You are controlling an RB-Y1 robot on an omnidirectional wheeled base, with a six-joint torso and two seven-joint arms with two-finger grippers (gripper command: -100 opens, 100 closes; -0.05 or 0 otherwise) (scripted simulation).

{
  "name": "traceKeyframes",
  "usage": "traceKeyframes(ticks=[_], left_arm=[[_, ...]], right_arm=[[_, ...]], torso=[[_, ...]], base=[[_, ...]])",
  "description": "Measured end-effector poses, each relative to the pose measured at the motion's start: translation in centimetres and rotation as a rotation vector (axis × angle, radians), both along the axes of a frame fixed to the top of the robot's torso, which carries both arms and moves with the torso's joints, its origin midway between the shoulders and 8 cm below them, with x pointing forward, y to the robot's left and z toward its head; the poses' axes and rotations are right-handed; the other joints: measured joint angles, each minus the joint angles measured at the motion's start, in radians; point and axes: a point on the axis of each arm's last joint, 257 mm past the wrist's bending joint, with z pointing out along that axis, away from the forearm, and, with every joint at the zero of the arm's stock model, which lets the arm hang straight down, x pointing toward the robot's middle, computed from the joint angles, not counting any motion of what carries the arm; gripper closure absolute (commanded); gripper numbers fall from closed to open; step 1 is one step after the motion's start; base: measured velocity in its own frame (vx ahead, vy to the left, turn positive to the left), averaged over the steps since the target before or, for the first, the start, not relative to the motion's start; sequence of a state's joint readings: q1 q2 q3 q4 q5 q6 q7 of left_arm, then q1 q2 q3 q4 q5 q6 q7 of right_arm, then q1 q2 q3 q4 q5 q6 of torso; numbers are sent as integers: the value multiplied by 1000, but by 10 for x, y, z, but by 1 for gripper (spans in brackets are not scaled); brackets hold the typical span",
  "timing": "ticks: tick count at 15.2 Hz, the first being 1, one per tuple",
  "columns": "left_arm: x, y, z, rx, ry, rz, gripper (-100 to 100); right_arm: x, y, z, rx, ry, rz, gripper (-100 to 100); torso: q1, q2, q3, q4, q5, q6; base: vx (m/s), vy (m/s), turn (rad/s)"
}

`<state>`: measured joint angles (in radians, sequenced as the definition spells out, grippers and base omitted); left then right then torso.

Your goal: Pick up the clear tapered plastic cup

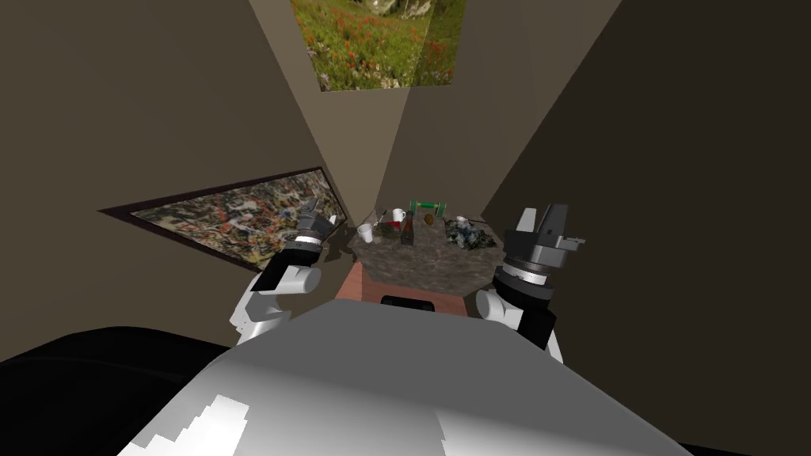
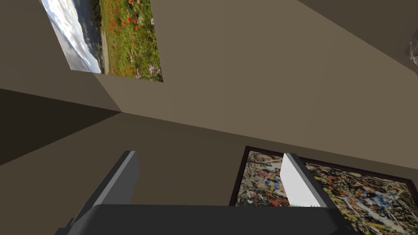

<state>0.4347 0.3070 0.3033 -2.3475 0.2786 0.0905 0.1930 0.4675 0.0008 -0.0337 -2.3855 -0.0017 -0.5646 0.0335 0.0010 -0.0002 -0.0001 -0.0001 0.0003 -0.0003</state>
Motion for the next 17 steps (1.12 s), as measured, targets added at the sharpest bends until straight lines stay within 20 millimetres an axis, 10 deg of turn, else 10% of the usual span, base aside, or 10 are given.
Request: traceKeyframes(ticks=[17], left_arm=[[1,60,-48,-30,283,94,-100]], right_arm=[[0,0,0,0,0,0,0]], torso=[[0,0,0,0,0,0]], base=[[-2,10,-129]])
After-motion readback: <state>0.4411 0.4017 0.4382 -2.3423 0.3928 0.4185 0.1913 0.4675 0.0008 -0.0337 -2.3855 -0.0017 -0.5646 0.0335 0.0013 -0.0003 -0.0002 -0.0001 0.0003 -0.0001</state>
